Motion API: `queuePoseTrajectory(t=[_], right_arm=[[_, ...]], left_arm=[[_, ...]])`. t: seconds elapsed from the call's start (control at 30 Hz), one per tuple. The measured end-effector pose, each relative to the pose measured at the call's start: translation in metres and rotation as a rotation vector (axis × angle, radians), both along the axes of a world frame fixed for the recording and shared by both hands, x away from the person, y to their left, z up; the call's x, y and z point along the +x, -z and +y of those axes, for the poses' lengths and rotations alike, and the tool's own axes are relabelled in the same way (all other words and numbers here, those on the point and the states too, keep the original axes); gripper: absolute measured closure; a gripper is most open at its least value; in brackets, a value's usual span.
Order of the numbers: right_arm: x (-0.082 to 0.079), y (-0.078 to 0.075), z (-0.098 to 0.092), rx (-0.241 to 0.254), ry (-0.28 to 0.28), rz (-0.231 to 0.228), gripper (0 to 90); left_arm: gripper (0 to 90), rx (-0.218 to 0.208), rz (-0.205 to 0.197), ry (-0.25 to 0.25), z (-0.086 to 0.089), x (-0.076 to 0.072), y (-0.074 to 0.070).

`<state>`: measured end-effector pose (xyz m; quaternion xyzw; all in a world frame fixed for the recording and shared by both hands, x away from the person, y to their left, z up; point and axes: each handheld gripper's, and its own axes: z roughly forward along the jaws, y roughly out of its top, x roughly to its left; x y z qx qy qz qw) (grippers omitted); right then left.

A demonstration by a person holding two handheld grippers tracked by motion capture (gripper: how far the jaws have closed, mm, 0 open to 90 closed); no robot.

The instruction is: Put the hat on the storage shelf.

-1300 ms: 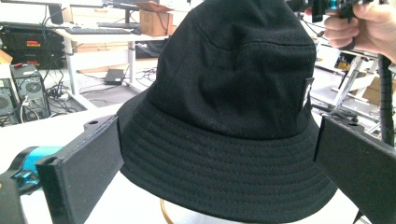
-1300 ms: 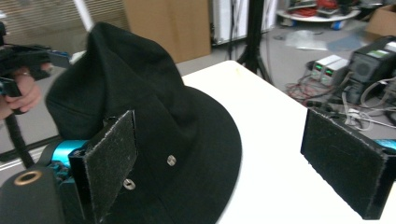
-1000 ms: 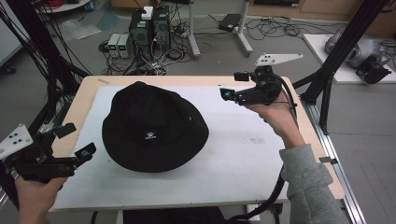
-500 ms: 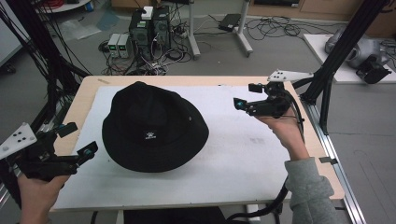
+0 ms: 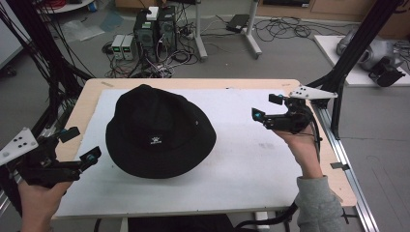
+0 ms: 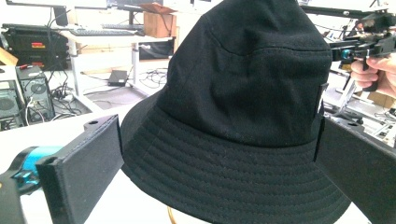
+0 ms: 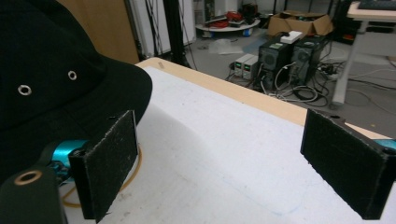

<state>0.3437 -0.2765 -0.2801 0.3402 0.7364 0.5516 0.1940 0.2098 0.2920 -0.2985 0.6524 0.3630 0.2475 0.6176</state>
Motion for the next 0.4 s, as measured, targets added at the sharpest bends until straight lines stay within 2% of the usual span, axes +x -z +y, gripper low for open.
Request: queuePoseTrajectory(t=[0.1, 0.17, 0.4], right_arm=[[-0.003, 0.006, -0.005, 0.014, 0.021, -0.009, 10.5], [-0.002, 0.008, -0.007, 0.011, 0.028, 0.012, 10.5], [-0.001, 0.013, -0.006, 0.008, 0.024, 0.035, 10.5]], left_arm=[[1.8, 0.004, 0.002, -0.003, -0.001, 0.000, 0.001], [1.8, 0.008, -0.001, -0.002, -0.002, 0.000, 0.001], [1.8, 0.009, -0.004, -0.013, -0.001, -0.001, 0.001]])
